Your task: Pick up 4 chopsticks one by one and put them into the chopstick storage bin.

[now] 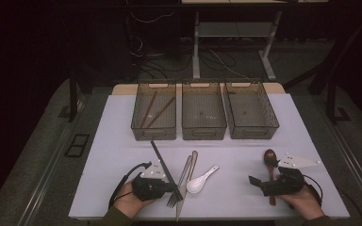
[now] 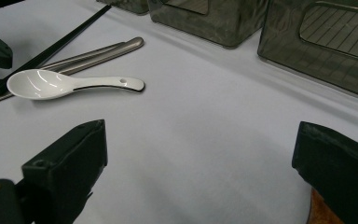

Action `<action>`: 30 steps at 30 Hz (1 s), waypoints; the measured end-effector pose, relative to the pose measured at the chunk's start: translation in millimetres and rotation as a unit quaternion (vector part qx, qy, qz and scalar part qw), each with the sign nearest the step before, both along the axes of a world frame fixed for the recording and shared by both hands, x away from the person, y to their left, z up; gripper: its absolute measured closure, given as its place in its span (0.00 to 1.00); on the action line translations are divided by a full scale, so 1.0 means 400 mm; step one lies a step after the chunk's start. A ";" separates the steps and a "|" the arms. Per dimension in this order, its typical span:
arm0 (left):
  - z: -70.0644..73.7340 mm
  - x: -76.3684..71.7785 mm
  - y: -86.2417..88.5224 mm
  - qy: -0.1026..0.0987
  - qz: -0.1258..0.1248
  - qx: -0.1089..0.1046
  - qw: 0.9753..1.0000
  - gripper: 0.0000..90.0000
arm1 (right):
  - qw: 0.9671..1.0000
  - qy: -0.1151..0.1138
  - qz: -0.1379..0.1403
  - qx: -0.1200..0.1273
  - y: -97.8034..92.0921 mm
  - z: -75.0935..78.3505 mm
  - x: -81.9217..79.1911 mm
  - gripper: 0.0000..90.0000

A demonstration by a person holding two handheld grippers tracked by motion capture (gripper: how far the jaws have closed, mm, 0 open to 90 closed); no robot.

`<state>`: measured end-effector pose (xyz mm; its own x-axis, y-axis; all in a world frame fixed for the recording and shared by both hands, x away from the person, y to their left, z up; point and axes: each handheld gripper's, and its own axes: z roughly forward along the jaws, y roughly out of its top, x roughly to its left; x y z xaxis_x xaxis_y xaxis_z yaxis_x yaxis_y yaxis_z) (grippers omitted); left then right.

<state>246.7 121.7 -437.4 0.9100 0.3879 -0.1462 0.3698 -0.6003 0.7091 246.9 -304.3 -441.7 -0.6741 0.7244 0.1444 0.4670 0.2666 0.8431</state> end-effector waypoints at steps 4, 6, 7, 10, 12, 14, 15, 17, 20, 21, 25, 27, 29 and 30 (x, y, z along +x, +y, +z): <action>-0.004 -0.001 -0.004 0.005 -0.006 -0.001 1.000 0.99 | 1.000 0.000 -0.001 0.001 0.000 0.000 0.000 0.03; -0.006 -0.002 -0.008 0.006 -0.011 0.000 1.000 0.99 | 1.000 0.001 -0.001 0.001 0.000 0.000 0.000 0.03; -0.007 -0.003 -0.009 0.007 -0.013 0.002 1.000 0.99 | 1.000 0.000 -0.001 0.001 0.000 0.000 0.000 0.03; -0.008 -0.003 -0.013 0.006 -0.019 0.004 1.000 0.99 | 1.000 0.000 -0.001 0.001 0.000 0.000 0.000 0.03; -0.008 -0.002 -0.015 0.005 -0.018 0.004 1.000 0.99 | 1.000 0.000 -0.001 0.001 0.000 0.000 0.000 0.03; -0.008 0.000 -0.017 0.004 -0.020 0.007 1.000 0.99 | 1.000 0.000 0.000 0.000 0.000 0.000 0.000 0.03; -0.009 0.001 -0.019 0.001 -0.021 0.007 1.000 0.99 | 1.000 0.000 0.000 0.000 0.000 0.000 0.000 0.03; -0.011 0.004 -0.024 0.000 -0.023 0.011 1.000 0.99 | 1.000 -0.001 0.000 -0.001 0.001 0.000 0.000 0.03; -0.011 0.008 -0.031 -0.002 -0.022 0.009 1.000 0.99 | 1.000 -0.001 0.000 -0.001 0.001 0.000 0.001 0.03; -0.010 0.009 -0.033 -0.003 -0.023 0.010 1.000 0.99 | 1.000 -0.001 0.000 -0.001 0.001 0.001 0.000 0.03; -0.011 0.015 -0.039 -0.006 -0.019 0.008 1.000 0.99 | 1.000 -0.001 0.000 -0.001 0.001 0.000 0.000 0.03; -0.010 0.020 -0.042 -0.010 -0.021 0.011 1.000 0.99 | 1.000 -0.001 0.000 -0.001 0.002 0.000 0.000 0.03; -0.011 0.023 -0.046 -0.009 -0.020 0.010 1.000 0.99 | 1.000 -0.001 0.000 -0.001 0.002 0.000 0.000 0.03; -0.010 0.024 -0.047 -0.009 -0.022 0.010 1.000 0.99 | 1.000 -0.001 0.001 -0.001 0.002 0.000 0.001 0.03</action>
<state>256.4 103.0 -441.6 0.9291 0.3494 -0.1214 0.3290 -0.6306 0.7029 247.1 -303.6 -441.6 -0.6754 0.7239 0.1406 0.4643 0.2693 0.8437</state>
